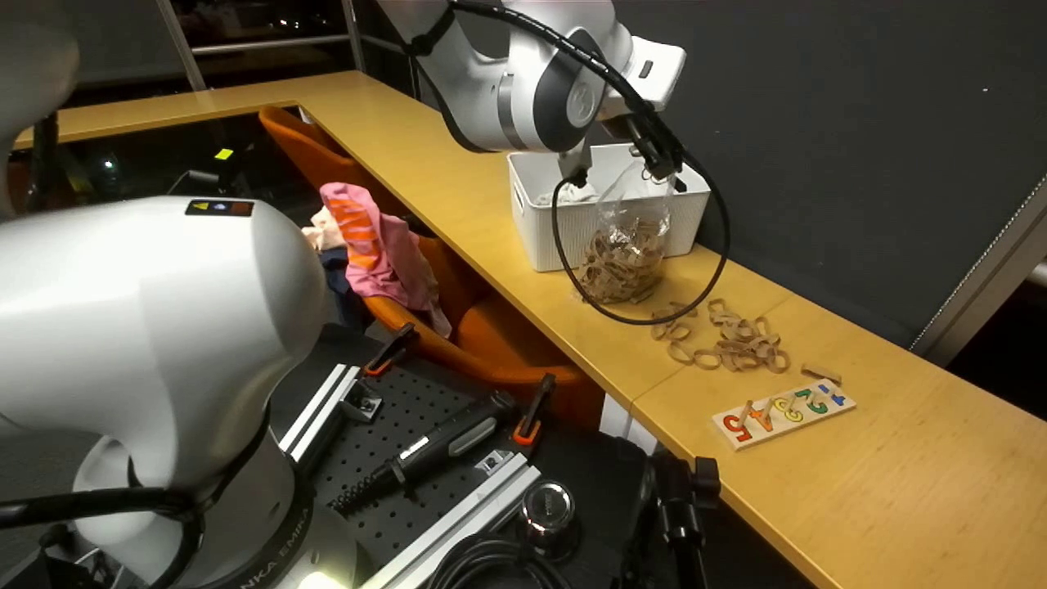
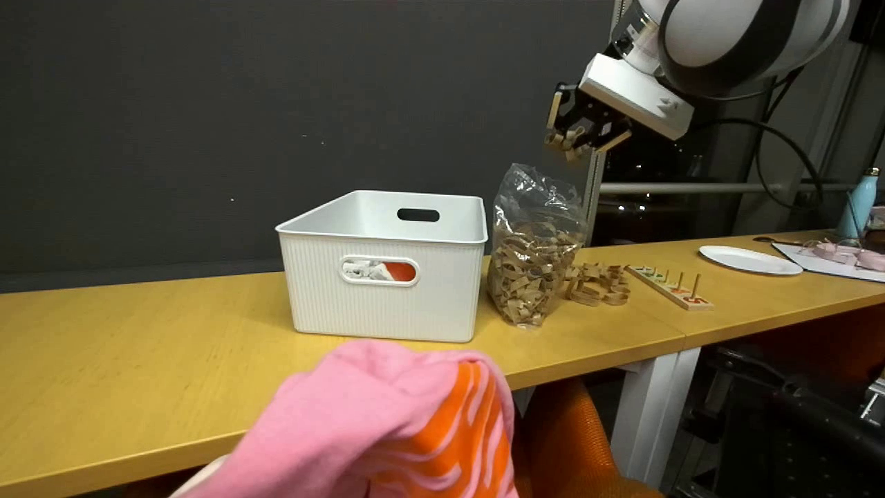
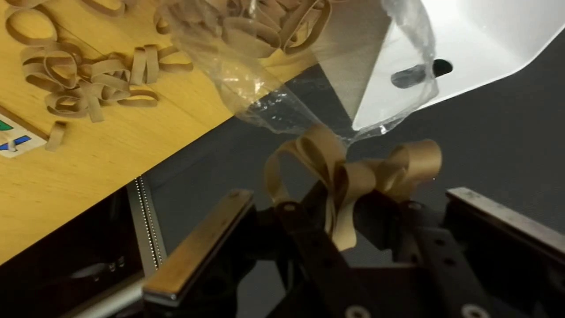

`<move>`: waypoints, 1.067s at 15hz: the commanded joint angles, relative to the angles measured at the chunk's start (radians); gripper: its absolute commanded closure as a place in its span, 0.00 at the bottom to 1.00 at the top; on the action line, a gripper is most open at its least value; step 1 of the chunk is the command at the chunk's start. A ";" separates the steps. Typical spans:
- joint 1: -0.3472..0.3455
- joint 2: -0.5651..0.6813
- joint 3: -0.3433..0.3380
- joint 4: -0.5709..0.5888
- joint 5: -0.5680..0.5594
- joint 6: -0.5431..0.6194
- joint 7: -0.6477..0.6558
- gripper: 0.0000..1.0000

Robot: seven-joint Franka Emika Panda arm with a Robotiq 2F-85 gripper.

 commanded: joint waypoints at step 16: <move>-0.484 0.051 0.482 0.155 -0.075 -0.079 -0.014 0.42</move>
